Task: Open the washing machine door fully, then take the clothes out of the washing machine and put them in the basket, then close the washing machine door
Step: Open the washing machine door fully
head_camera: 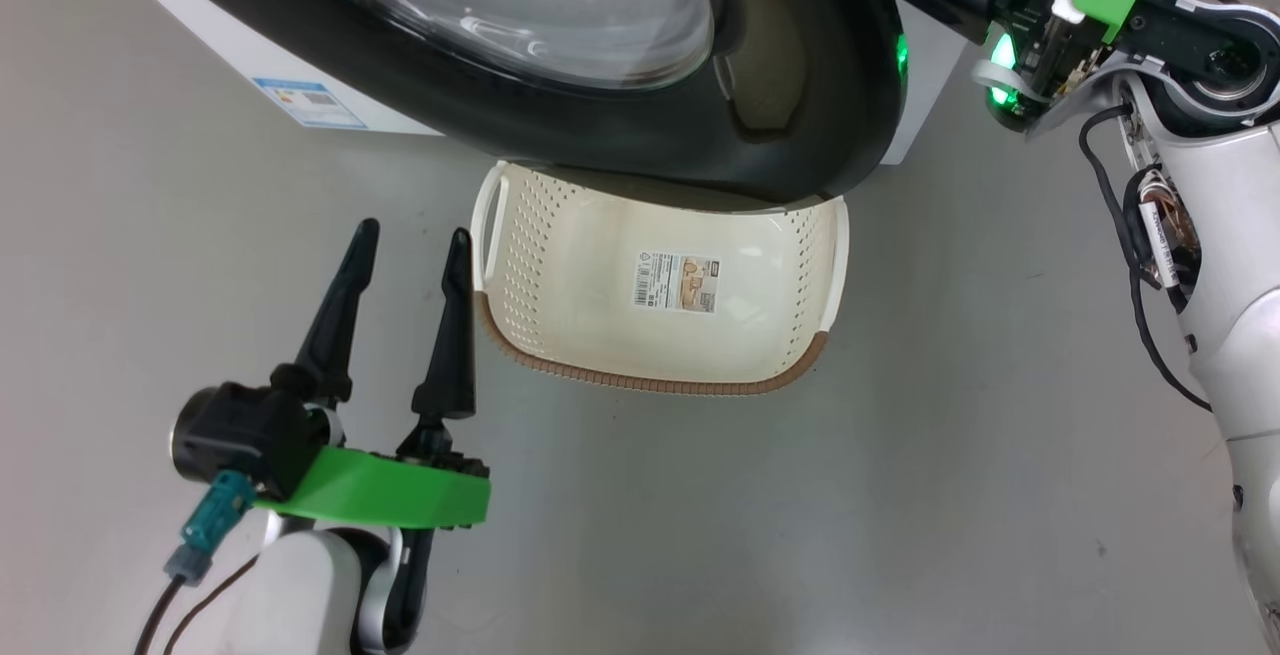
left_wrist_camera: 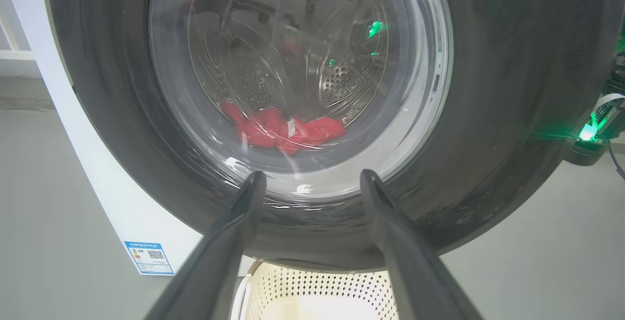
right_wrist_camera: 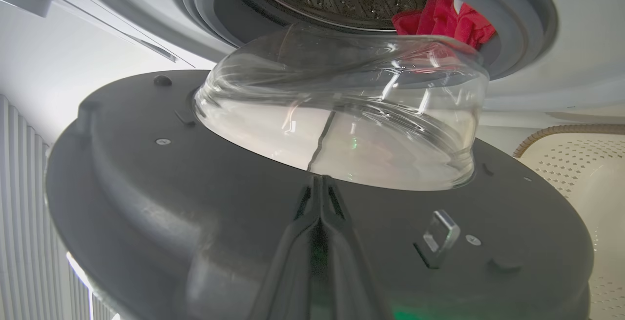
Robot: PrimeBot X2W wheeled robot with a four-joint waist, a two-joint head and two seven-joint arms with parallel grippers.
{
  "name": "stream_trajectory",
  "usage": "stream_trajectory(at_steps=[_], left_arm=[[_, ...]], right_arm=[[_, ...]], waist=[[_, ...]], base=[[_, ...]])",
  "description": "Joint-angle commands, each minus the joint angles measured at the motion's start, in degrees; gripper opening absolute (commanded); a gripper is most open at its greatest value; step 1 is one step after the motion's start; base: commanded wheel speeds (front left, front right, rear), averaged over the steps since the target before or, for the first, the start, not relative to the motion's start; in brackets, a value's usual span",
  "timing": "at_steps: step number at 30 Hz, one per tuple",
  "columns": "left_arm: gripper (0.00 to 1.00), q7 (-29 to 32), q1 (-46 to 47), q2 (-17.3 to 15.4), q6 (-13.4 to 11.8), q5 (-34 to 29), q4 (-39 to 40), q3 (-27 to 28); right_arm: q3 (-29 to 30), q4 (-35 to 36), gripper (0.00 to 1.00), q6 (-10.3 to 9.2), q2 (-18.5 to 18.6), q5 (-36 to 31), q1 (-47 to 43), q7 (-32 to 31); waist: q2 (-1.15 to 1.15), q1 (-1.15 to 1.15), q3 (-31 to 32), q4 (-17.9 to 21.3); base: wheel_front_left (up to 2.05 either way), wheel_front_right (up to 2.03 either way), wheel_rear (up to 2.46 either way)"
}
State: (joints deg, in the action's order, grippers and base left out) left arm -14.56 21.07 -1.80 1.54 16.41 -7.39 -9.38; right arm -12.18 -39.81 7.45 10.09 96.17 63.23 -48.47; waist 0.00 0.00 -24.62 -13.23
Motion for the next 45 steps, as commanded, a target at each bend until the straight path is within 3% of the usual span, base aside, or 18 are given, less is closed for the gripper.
stream_trajectory(at_steps=[1,6,7,8,9,14,21,29,30,34,41,45], left_arm=[[1.00,-0.4,-0.7,-1.1,0.0,0.4,1.1,2.0],[1.00,-0.4,-0.7,-1.1,0.0,0.6,0.7,2.1],[1.00,-0.4,-0.7,-1.1,0.0,0.7,0.6,2.0],[1.00,-0.4,-0.7,-1.1,0.0,0.8,0.6,2.0],[1.00,-0.4,-0.7,-1.1,0.0,0.9,0.7,2.1],[1.00,-0.4,-0.4,-1.1,-0.2,1.1,1.0,3.0],[1.00,-0.4,0.0,-1.1,0.1,0.6,1.2,4.1],[1.00,-0.4,0.1,-1.1,0.1,-0.3,1.5,5.2],[1.00,-0.4,-0.2,-1.1,0.1,-0.7,1.7,5.8],[1.00,-0.4,-1.2,-1.1,0.4,-1.4,2.3,6.8],[1.00,-0.4,-2.5,-1.1,1.0,-2.3,3.7,7.6],[1.00,-0.4,-2.9,-1.1,1.1,-2.4,3.9,7.5]], right_arm=[[-0.5,1.8,0.00,0.03,-1.4,-0.7,-1.1,-0.5],[-0.5,1.5,0.00,0.03,-1.5,-2.1,-1.7,0.7],[-0.6,1.9,0.34,0.03,-1.4,-2.8,-1.8,1.6],[-0.4,2.3,0.83,0.03,-1.4,-3.5,-1.9,2.9],[-0.2,3.0,1.00,0.03,-1.5,-4.3,-2.1,4.4],[-0.6,9.8,1.00,0.03,-0.8,-9.6,-4.9,13.1],[-2.7,18.1,1.00,0.03,2.1,-16.9,-10.4,30.2],[-12.4,21.5,1.00,0.03,8.8,-26.0,-15.9,51.4],[-16.4,20.9,1.00,0.03,10.8,-30.1,-16.9,58.1],[-20.3,17.8,1.00,0.03,12.5,-38.1,-18.5,63.3],[-4.0,21.2,1.00,0.03,6.6,-59.6,-27.0,63.4],[1.5,24.8,1.00,0.03,3.4,-67.4,-31.5,63.5]], waist=[[0.00,0.00,0.2,0.1],[0.00,0.00,0.5,0.3],[0.00,0.00,0.5,0.4],[0.00,0.00,0.5,0.5],[0.00,0.00,0.4,0.6],[0.00,0.00,0.0,1.6],[0.00,0.00,-0.3,3.6],[0.00,0.00,0.4,6.3],[0.00,0.00,0.8,7.1],[0.00,0.00,1.6,8.6],[0.00,0.00,2.3,9.7],[0.00,0.00,2.8,9.8]], base=[[0.00,0.00,0.00],[0.00,0.00,0.00],[0.00,0.00,0.00],[0.00,0.00,0.00],[0.00,0.00,0.00],[0.00,0.00,0.00],[0.00,0.00,0.00],[0.00,0.00,0.00],[0.00,0.00,0.00],[0.00,0.00,0.00],[0.00,0.00,0.00],[0.00,0.00,0.00]])
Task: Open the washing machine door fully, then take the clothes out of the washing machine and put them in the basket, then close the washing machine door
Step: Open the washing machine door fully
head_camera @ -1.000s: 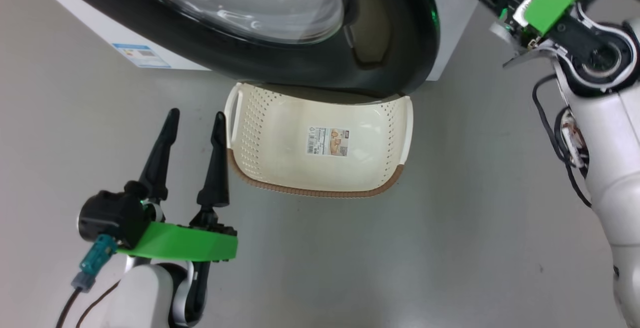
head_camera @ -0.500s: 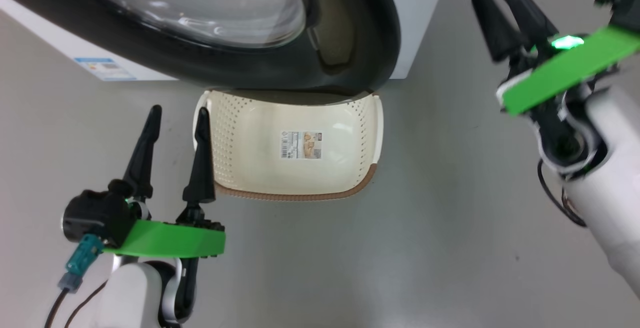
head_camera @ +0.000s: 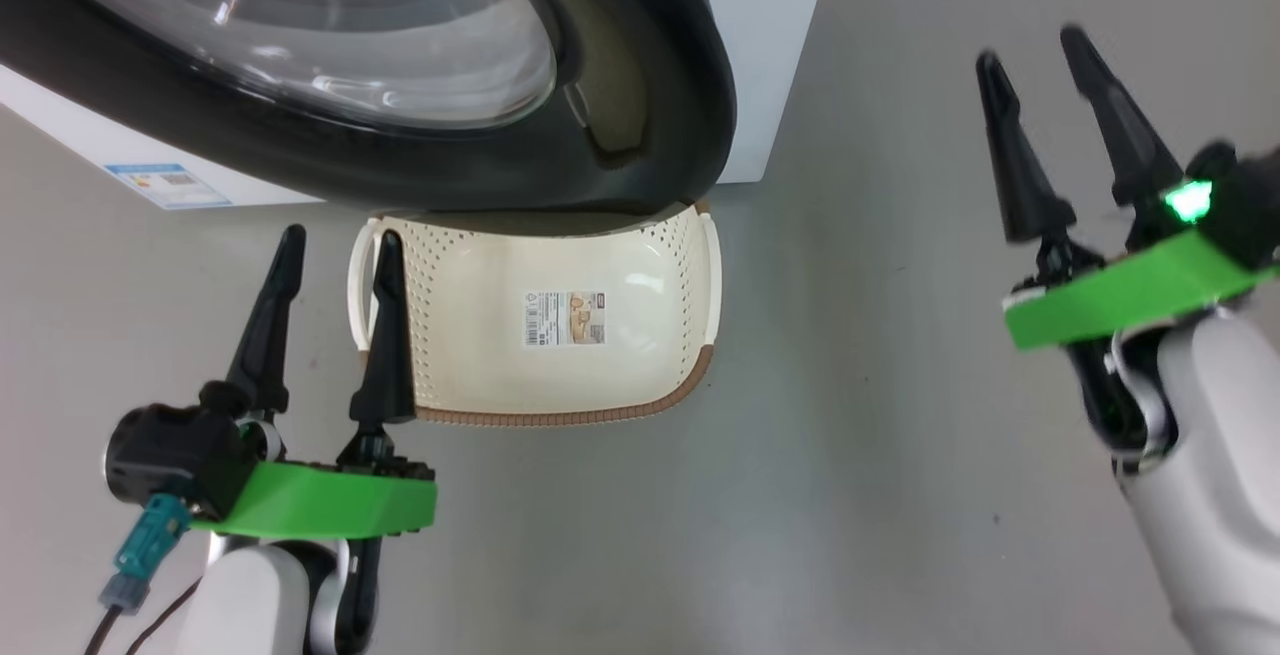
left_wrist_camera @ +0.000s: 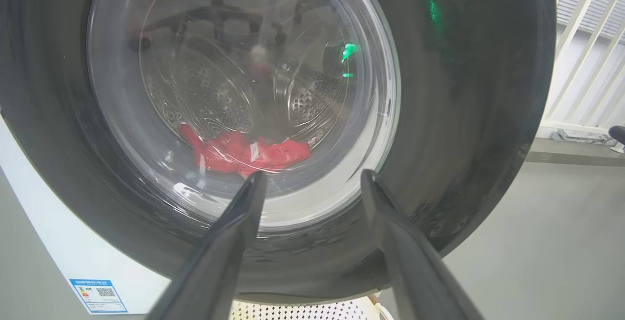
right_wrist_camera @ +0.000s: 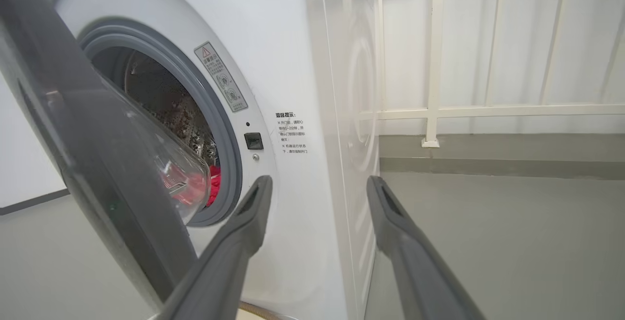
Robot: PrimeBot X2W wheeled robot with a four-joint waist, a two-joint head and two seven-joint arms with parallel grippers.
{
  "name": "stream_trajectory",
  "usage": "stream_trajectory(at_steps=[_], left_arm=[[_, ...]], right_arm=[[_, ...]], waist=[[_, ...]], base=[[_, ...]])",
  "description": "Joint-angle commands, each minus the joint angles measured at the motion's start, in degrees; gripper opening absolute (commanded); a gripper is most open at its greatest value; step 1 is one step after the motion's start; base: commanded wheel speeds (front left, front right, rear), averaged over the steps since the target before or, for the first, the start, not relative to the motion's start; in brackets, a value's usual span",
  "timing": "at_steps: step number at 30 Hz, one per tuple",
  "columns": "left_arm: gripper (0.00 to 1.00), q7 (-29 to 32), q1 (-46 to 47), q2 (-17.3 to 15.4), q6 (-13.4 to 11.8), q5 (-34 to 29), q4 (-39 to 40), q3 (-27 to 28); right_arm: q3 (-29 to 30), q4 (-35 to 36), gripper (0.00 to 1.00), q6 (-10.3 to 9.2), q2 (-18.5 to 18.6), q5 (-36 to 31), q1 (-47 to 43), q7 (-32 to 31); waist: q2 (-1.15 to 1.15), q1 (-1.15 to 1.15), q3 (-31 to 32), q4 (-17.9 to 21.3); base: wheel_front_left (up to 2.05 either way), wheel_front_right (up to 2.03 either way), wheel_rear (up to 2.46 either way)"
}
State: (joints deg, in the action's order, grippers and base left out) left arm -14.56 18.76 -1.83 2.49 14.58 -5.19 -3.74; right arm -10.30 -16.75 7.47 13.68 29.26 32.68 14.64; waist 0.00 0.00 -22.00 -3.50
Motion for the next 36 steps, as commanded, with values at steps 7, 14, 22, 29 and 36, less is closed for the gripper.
stream_trajectory(at_steps=[7,14,22,29,36], left_arm=[[1.00,-0.4,-1.1,-1.0,0.5,-0.5,1.9,1.6],[1.00,-0.4,-1.3,-1.0,0.6,0.0,2.1,1.6],[1.00,-0.4,-2.0,-1.0,1.0,-0.4,2.2,1.7],[1.00,-0.4,-1.9,-1.0,0.9,-0.8,2.1,1.7],[1.00,-0.4,-2.2,-1.0,0.9,-1.0,1.6,1.9]], right_arm=[[6.8,10.4,1.00,0.02,-5.9,-9.4,-8.5,0.4],[9.4,14.6,1.00,0.02,-8.3,-12.7,-14.1,0.4],[10.4,16.1,1.00,0.02,-9.2,-14.2,-18.3,0.4],[10.5,16.3,1.00,0.02,-9.5,-14.4,-19.1,0.4],[10.6,15.6,1.00,0.02,-9.6,-13.8,-19.4,0.4]], waist=[[0.00,0.00,0.7,0.3],[0.00,0.00,1.1,-0.1],[0.00,0.00,1.5,-0.4],[0.00,0.00,1.3,-0.4],[0.00,0.00,2.0,-0.4]], base=[[0.00,0.00,0.00],[0.00,0.00,0.00],[0.00,0.00,0.00],[0.00,0.00,0.00],[0.00,0.00,0.00]])
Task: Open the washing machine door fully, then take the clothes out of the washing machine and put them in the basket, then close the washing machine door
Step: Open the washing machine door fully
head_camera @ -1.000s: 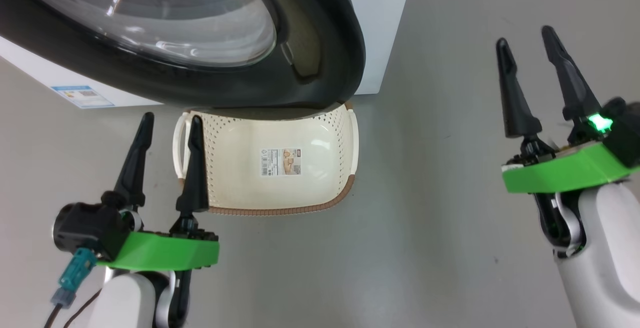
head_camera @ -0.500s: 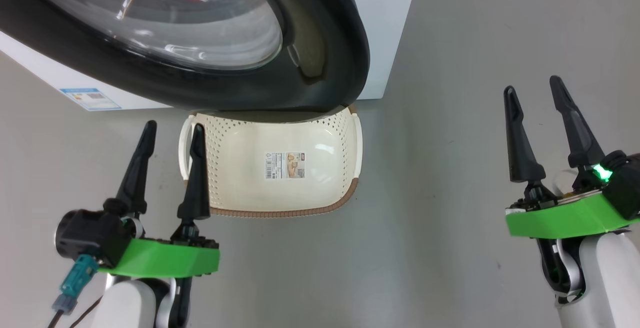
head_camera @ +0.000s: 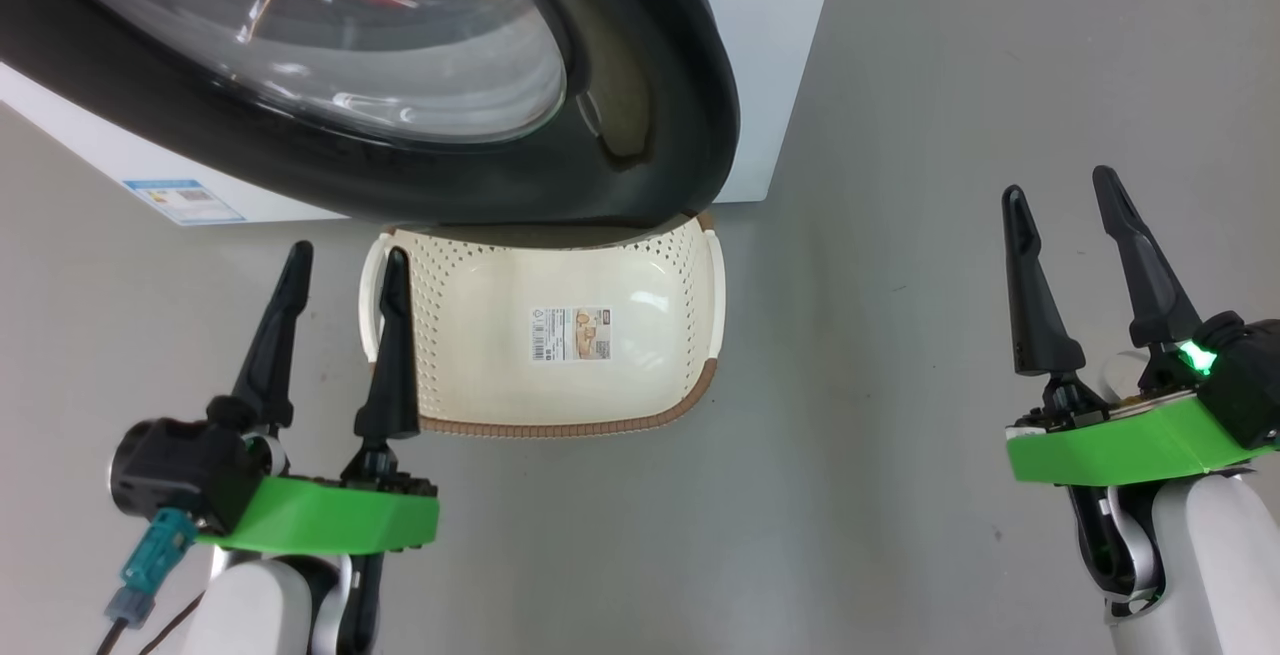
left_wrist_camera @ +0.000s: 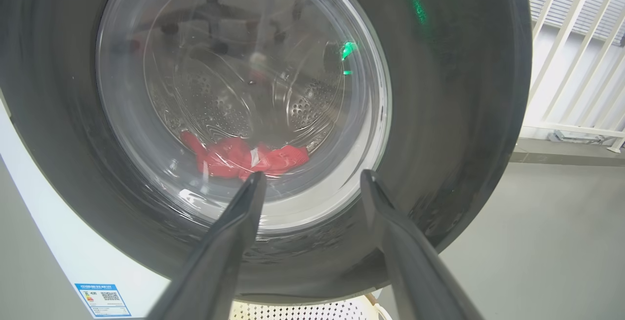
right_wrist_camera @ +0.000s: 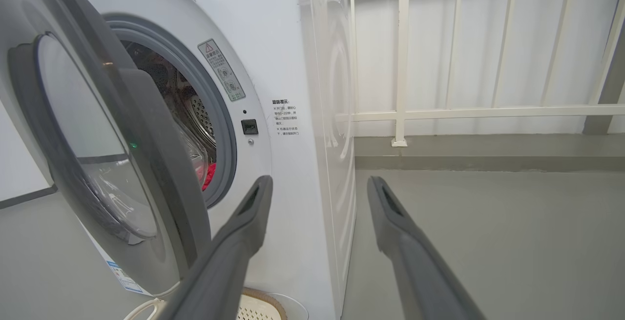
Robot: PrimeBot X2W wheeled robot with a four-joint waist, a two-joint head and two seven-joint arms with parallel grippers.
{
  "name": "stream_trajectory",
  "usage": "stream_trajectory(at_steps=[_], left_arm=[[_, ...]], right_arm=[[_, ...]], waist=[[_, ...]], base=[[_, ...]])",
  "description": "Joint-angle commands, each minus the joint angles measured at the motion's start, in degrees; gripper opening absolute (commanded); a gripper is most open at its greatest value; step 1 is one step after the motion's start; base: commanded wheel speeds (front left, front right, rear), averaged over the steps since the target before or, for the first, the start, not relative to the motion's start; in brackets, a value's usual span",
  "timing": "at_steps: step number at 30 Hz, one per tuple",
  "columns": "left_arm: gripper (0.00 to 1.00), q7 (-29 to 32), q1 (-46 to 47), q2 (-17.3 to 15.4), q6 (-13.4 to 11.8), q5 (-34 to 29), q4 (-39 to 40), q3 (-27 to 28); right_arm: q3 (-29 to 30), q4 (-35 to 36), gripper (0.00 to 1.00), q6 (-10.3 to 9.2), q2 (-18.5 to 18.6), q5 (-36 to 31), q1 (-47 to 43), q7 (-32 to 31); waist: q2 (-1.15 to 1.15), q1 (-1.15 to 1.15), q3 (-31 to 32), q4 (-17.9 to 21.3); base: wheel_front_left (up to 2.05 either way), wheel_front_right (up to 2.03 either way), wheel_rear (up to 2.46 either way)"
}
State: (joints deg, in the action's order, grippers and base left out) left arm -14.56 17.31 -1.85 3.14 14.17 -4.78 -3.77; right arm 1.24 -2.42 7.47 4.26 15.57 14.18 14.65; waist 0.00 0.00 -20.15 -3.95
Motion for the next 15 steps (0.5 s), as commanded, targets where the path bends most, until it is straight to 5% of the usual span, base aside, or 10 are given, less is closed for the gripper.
stream_trajectory(at_steps=[1,15], left_arm=[[1.00,-0.4,-0.8,-1.0,0.3,-0.6,1.1,1.9],[1.00,-0.4,-0.7,-1.0,0.1,-1.2,0.7,1.8]], right_arm=[[-1.0,1.1,1.00,0.02,-0.3,0.0,-1.0,0.3],[-1.4,0.7,1.00,0.02,-0.4,-0.2,-0.9,0.3]], waist=[[0.00,0.00,0.2,0.1],[0.00,0.00,0.1,-0.1]], base=[[0.00,0.00,0.00],[0.00,0.00,0.00]])
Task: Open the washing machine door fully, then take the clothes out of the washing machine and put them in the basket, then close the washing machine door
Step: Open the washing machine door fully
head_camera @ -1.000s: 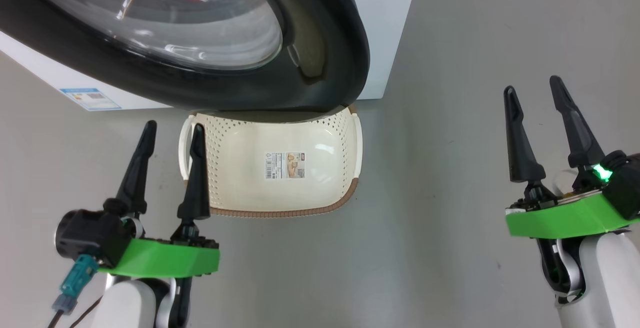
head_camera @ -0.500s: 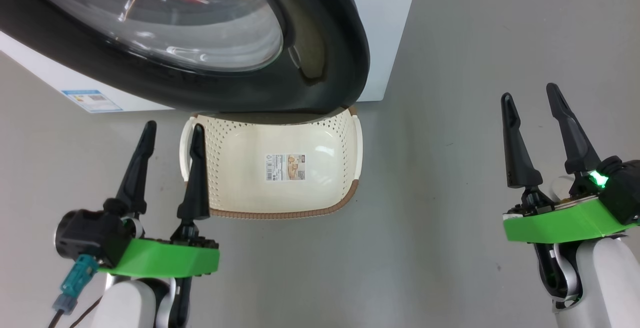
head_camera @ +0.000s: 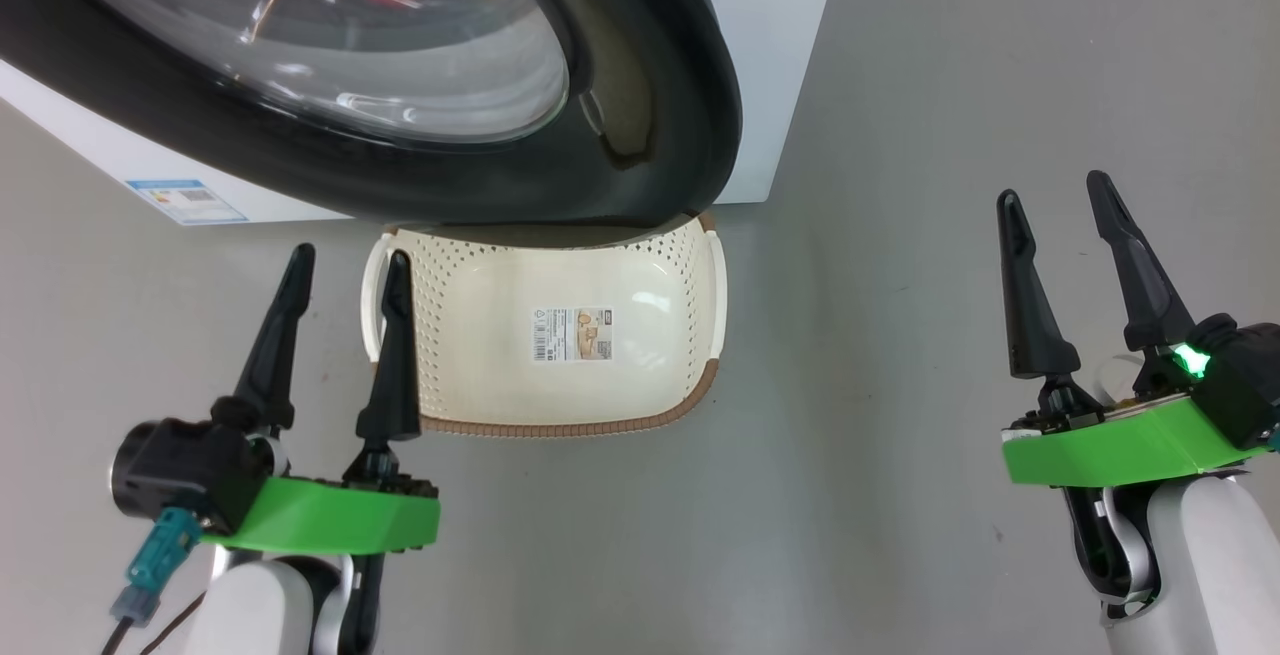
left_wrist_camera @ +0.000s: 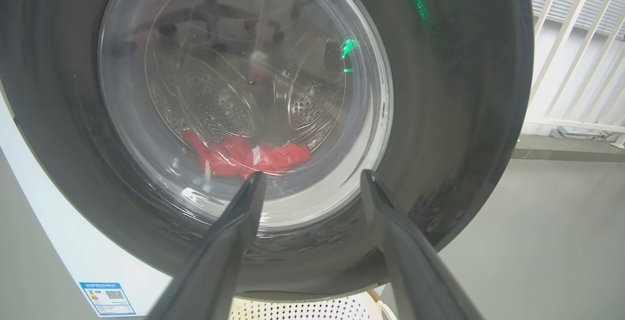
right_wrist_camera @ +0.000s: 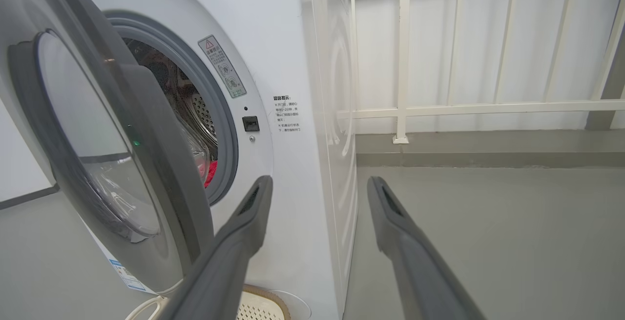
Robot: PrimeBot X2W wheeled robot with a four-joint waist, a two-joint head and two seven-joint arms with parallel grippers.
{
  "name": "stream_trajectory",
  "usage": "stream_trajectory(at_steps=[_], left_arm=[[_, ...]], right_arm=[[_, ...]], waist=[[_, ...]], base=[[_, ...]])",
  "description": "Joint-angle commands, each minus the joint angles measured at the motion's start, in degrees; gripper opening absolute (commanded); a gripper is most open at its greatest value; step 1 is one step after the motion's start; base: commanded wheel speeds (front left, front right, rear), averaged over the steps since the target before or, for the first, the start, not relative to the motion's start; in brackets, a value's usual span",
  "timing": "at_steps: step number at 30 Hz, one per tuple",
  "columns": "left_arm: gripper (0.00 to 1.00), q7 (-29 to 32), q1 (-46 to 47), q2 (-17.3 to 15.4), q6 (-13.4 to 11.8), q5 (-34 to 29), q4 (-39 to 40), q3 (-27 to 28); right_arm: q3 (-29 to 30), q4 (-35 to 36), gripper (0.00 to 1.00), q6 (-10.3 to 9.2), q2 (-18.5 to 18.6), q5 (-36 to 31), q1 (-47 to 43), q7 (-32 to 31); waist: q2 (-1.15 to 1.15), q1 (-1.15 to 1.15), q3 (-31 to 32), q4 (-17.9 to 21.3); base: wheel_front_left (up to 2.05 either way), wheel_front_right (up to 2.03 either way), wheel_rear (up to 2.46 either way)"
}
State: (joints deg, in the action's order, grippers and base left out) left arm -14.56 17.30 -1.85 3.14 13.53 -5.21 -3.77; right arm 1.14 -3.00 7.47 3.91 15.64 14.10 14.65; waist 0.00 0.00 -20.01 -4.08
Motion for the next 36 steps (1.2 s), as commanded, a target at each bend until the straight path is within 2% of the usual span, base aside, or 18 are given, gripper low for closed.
stream_trajectory(at_steps=[1,2,3,5,6,10,17,21,23,27,28,32,33,35,36], left_arm=[[1.00,-0.4,-0.7,-1.0,0.2,-0.5,1.1,1.8],[1.00,-0.4,-0.6,-1.0,0.2,-0.5,1.1,1.9],[1.00,-0.4,-0.6,-1.0,0.2,-0.5,1.1,2.0],[1.00,-0.4,-0.7,-1.0,0.2,-0.5,1.2,2.1],[1.00,-0.4,-0.7,-1.0,0.2,-0.6,1.2,2.1],[1.00,-0.4,-0.6,-1.0,0.3,-0.6,1.1,2.3],[1.00,-0.4,-0.3,-1.0,0.5,-0.9,0.6,2.4],[1.00,-0.4,-0.4,-1.0,0.5,-1.4,0.4,2.2],[1.00,-0.4,-0.5,-1.0,0.5,-1.5,0.3,2.2],[1.00,-0.4,-0.5,-1.0,0.4,-1.5,0.2,1.9],[1.00,-0.4,-0.4,-1.0,0.4,-1.4,0.1,1.7],[1.00,-0.4,-0.1,-1.0,0.3,-1.2,0.0,1.2],[1.00,-0.4,-0.1,-1.0,0.3,-1.2,0.0,1.2],[1.00,-0.4,0.0,-1.0,0.3,-1.1,-0.1,1.0],[1.00,-0.4,0.0,-1.0,0.3,-1.1,-0.1,1.0]], right_arm=[[-1.3,1.2,1.00,0.02,-0.1,-0.3,-0.8,0.3],[-1.4,1.2,0.90,0.02,-0.1,-0.4,-0.8,0.3],[-1.4,1.1,0.47,0.02,-0.1,-0.5,-0.7,0.3],[-1.7,0.8,0.13,0.02,-0.1,-0.4,-0.5,0.3],[-2.1,0.4,0.00,0.02,-0.2,-0.2,-0.2,0.3],[-3.4,-2.3,0.00,0.02,-0.3,2.9,1.6,0.3],[-7.6,-10.8,0.00,0.02,-0.8,21.6,8.4,0.3],[-12.4,-14.6,0.00,0.02,1.0,30.6,13.5,0.3],[-14.8,-16.0,0.00,0.02,1.4,37.1,16.2,0.1],[-18.5,-16.1,0.00,0.02,2.7,52.2,21.3,-4.8],[-18.8,-16.1,0.00,0.02,3.3,59.2,23.5,-8.2],[-18.5,-17.1,0.00,0.02,4.8,68.7,27.7,-15.1],[-18.5,-17.1,0.00,0.02,4.8,68.7,27.7,-15.1],[-17.6,-19.2,0.00,0.02,5.2,74.9,30.6,-21.6],[-17.6,-19.2,0.00,0.02,5.2,74.9,30.6,-21.6]], waist=[[0.00,0.00,0.0,0.0],[0.00,0.00,-0.1,0.0],[0.00,0.00,-0.1,0.0],[0.00,0.00,-0.2,0.0],[0.00,0.00,-0.2,0.0],[0.00,0.00,-0.4,0.1],[0.00,0.00,-0.1,-0.4],[0.00,0.00,0.1,-0.8],[0.00,0.00,0.2,-0.9],[0.00,0.00,0.1,-1.4],[0.00,0.00,0.0,-1.7],[0.00,0.00,-0.4,-2.5],[0.00,0.00,-0.4,-2.5],[0.00,0.00,-0.5,-3.0],[0.00,0.00,-0.5,-3.0]], base=[[0.00,0.00,0.00],[0.00,0.00,0.00],[0.00,0.00,0.00],[0.00,0.00,0.00],[0.00,0.00,0.00],[0.00,0.00,0.00],[0.00,0.00,0.00],[0.00,0.00,0.00],[0.00,0.00,0.00],[0.00,0.00,0.00],[0.00,0.00,0.00],[0.00,0.00,0.00],[0.00,0.00,0.00],[0.00,0.00,0.00],[0.00,0.00,0.00]])
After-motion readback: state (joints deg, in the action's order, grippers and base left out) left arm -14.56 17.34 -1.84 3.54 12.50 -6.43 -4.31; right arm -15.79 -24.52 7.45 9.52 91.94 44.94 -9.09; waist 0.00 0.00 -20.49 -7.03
